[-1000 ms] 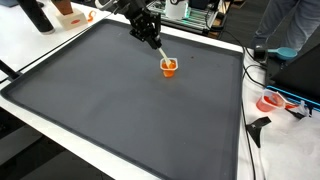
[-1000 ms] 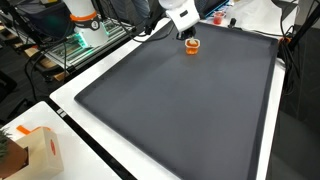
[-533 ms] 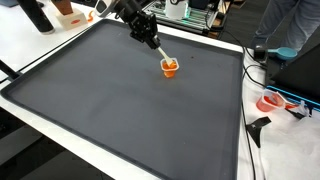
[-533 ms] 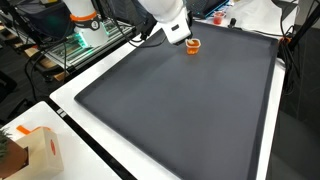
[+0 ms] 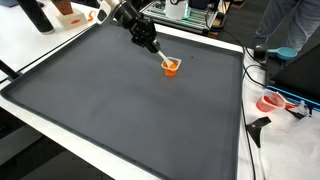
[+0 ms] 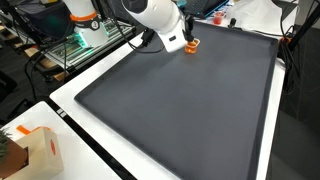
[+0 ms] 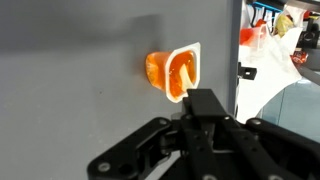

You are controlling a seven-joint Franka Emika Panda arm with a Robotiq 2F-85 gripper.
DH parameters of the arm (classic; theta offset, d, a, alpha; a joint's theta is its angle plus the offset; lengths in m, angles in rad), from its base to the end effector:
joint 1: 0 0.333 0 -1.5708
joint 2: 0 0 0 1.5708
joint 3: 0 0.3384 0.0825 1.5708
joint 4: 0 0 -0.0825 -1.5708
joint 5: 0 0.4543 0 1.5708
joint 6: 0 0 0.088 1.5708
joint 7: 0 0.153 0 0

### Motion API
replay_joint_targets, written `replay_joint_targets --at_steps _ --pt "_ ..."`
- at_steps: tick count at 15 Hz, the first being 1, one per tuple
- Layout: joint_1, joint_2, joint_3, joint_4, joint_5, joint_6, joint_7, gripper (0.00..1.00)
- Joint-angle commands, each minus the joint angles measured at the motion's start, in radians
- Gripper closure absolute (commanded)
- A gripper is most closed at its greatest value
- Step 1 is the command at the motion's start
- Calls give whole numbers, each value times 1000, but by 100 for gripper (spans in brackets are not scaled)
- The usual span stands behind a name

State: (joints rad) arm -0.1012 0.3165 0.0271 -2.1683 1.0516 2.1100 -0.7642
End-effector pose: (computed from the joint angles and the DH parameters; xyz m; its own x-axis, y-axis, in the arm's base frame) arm 0.5908 0.0317 0.1721 0.9985 -0.0538 -0.0112 -0.0439 -0.6589 -0.7509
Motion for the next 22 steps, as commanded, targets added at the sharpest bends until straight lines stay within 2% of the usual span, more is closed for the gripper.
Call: replay_joint_targets --at_steps 1,6,22 --pt "-18 26 -9 14 65 -55 -68 97" --pt "-38 52 -31 18 121 -138 -143 97" --pt "-70 98 -84 52 170 -325 -266 97"
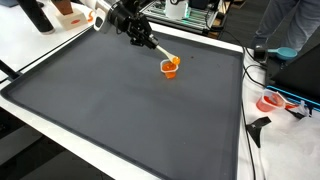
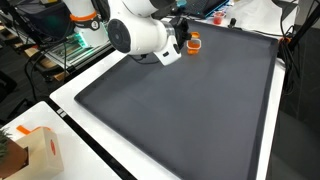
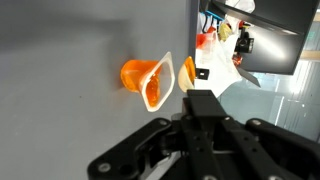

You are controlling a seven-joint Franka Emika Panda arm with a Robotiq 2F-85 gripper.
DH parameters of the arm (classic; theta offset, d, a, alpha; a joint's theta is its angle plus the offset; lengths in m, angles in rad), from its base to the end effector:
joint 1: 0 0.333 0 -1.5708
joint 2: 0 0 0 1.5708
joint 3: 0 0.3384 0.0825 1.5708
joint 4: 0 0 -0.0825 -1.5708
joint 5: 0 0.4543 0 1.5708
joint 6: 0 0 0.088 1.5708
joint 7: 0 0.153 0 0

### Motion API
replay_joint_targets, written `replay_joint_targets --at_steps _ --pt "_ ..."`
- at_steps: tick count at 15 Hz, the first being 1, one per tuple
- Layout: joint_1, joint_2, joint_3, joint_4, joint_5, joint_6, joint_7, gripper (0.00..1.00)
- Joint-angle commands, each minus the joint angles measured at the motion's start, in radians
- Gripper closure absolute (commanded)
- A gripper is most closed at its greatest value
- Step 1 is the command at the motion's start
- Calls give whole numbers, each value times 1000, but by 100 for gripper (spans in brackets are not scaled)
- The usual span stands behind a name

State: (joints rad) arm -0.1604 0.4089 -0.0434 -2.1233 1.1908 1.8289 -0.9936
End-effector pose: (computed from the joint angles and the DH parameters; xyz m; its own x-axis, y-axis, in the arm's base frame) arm 0.5820 -0.0023 0.1552 0.9991 -0.0169 0.0396 0.0284 -0.4309 -0.9019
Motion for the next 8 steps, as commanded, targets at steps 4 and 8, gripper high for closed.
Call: replay_joint_targets --at_steps 4,8 --pt "-17 -23 -31 9 33 -70 -38 97" --pt "-31 -83 -61 13 19 -96 -24 97"
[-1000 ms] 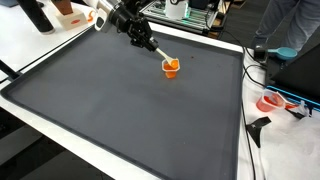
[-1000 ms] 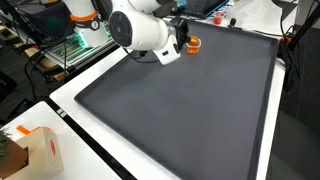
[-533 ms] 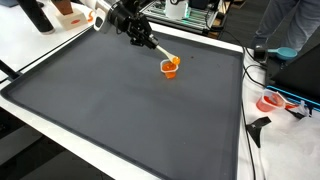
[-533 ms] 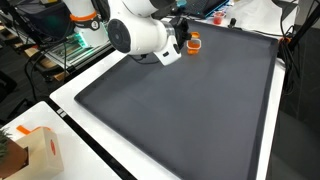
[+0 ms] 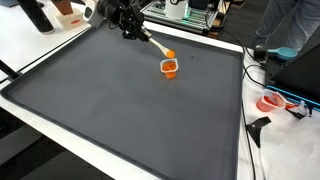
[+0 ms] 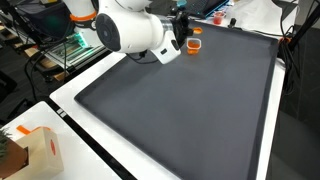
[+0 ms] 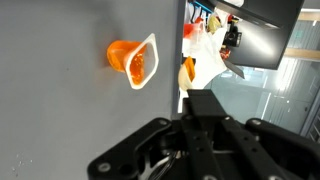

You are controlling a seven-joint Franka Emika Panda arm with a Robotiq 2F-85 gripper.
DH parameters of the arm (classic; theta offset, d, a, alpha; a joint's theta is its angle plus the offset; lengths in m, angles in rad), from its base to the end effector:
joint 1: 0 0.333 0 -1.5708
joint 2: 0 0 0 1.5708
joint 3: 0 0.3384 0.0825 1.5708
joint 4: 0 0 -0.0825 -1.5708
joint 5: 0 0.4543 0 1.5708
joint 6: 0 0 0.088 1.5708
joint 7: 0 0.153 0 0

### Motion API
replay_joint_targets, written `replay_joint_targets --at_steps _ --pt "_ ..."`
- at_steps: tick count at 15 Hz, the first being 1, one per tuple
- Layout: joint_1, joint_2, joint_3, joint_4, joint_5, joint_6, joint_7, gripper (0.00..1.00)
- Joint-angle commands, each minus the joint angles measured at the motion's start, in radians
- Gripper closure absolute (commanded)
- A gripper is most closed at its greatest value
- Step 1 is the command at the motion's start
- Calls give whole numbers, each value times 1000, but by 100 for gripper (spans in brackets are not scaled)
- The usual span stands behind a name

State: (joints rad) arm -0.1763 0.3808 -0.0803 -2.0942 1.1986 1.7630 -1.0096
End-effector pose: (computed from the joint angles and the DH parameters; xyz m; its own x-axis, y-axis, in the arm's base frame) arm 0.5932 -0.0282 0.1866 0.9950 -0.0319 0.0946 0.0738 -0.4025 -0.9124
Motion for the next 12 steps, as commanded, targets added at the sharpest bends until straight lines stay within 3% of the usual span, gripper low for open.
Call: replay_joint_targets --at_steps 1,12 --pt "-18 -69 -31 -16 11 -33 -6 97" --pt "-25 -199 -91 -26 -7 -6 24 97"
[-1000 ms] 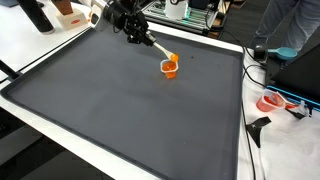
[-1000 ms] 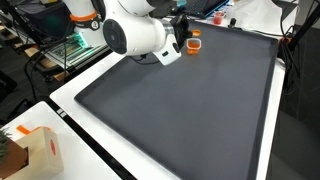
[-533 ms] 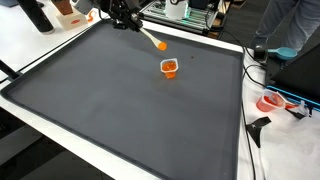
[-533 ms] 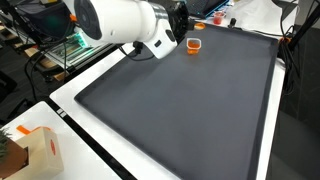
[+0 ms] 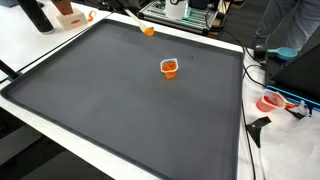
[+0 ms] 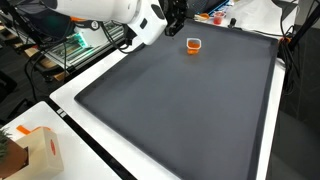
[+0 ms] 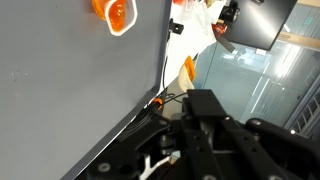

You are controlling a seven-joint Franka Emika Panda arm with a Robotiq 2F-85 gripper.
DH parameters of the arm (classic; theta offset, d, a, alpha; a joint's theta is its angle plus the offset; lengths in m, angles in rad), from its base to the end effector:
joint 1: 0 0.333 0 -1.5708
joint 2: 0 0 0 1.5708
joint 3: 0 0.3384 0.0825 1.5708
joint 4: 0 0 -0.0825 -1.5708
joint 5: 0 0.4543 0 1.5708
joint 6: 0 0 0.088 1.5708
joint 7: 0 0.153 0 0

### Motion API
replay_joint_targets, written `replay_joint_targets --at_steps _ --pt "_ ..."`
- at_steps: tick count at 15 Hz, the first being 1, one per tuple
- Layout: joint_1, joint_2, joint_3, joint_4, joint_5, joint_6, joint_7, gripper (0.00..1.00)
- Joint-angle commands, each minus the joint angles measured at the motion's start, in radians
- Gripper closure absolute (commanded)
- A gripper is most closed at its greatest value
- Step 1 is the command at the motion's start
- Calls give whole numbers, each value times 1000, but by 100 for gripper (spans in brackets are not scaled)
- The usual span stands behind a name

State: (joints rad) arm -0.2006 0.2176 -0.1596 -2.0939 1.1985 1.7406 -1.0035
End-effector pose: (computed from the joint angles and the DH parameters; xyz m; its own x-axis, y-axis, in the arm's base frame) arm 0.6007 -0.0903 0.2847 0.9638 -0.1129 0.2415 0.1682 -0.4453 -0.8794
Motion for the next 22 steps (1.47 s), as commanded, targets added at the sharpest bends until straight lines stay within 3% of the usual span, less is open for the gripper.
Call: replay_joint_targets --at_steps 1,7,22 --pt "0 -43 -14 -28 -10 23 23 97" --pt "21 -73 -15 -39 -86 147 100 97" --pt "86 -59 47 -41 -470 388 415 97"
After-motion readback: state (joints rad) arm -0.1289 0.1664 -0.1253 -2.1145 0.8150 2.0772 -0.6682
